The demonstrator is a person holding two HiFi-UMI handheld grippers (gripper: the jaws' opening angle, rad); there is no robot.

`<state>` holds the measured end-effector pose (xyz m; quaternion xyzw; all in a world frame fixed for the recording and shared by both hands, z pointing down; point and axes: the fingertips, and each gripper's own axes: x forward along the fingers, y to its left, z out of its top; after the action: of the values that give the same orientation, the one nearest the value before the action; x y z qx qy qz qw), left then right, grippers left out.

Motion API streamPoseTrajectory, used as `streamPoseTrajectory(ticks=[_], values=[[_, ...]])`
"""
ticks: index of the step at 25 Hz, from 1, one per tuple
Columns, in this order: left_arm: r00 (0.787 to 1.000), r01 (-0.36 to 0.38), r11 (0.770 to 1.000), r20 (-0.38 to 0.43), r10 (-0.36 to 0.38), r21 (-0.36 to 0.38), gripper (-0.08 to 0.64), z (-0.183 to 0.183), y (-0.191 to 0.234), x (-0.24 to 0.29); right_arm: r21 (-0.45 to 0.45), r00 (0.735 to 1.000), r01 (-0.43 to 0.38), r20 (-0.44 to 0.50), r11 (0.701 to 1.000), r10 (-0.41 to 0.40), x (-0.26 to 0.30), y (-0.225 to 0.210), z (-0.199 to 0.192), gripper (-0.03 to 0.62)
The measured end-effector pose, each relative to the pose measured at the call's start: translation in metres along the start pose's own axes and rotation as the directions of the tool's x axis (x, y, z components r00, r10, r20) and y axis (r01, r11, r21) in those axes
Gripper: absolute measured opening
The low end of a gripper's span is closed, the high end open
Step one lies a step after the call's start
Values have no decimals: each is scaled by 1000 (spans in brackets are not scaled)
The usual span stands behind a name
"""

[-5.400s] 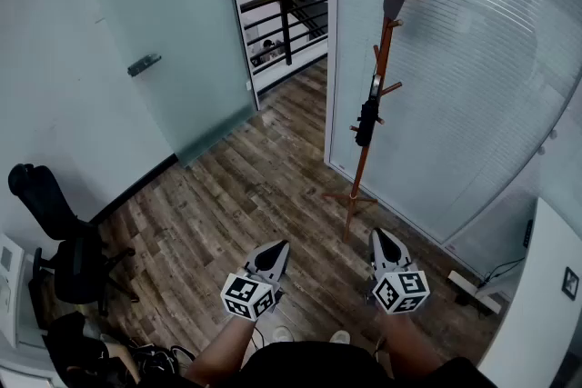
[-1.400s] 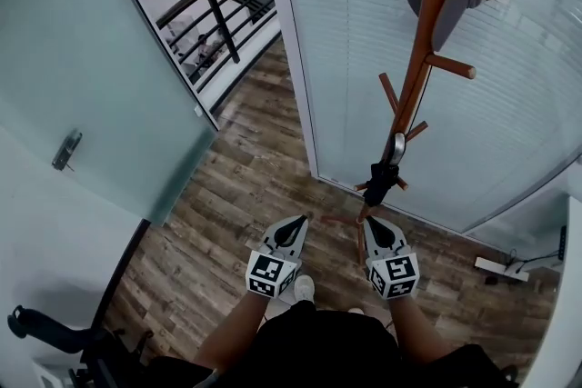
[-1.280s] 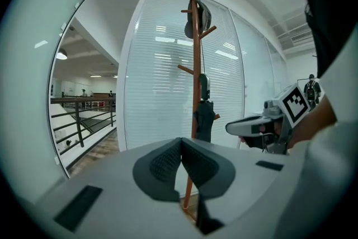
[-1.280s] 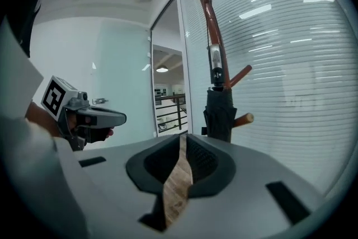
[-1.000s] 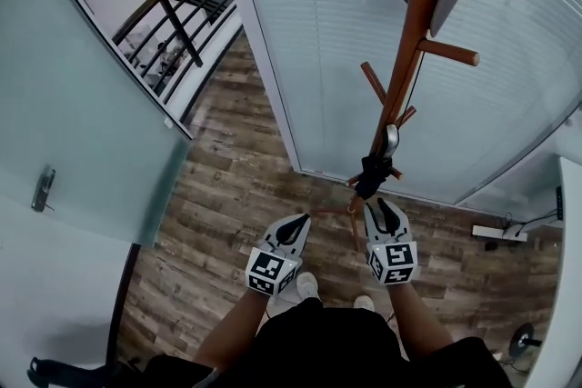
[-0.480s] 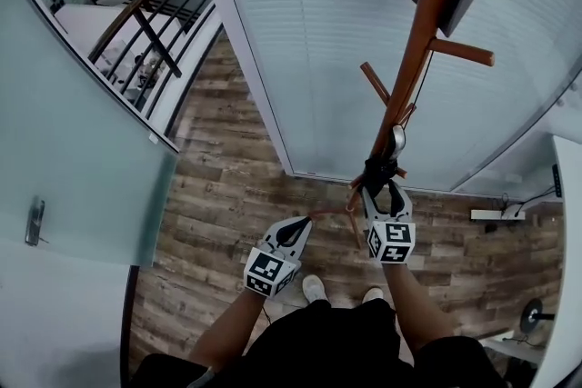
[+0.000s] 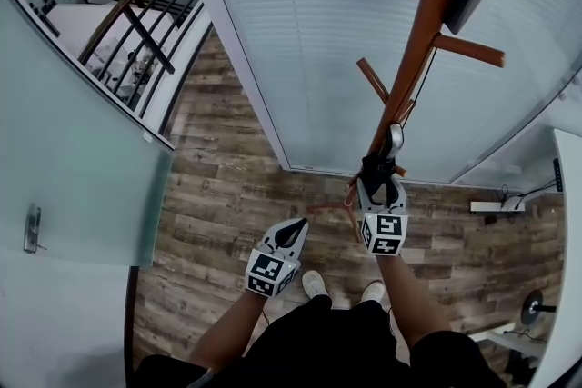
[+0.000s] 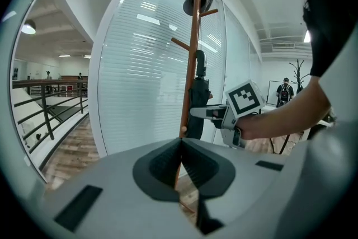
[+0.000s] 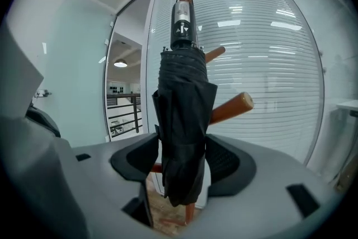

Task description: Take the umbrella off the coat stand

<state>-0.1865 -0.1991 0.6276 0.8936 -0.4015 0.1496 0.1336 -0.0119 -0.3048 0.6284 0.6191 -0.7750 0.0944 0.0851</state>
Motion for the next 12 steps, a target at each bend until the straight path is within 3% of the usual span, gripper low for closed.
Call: streamPoseTrajectory(ticks=[12], values=[[999,-50,999,-17,49,-21,12,-4,11,-4,-9,1000,-3,21,1000,3,-6,-2,7,225]])
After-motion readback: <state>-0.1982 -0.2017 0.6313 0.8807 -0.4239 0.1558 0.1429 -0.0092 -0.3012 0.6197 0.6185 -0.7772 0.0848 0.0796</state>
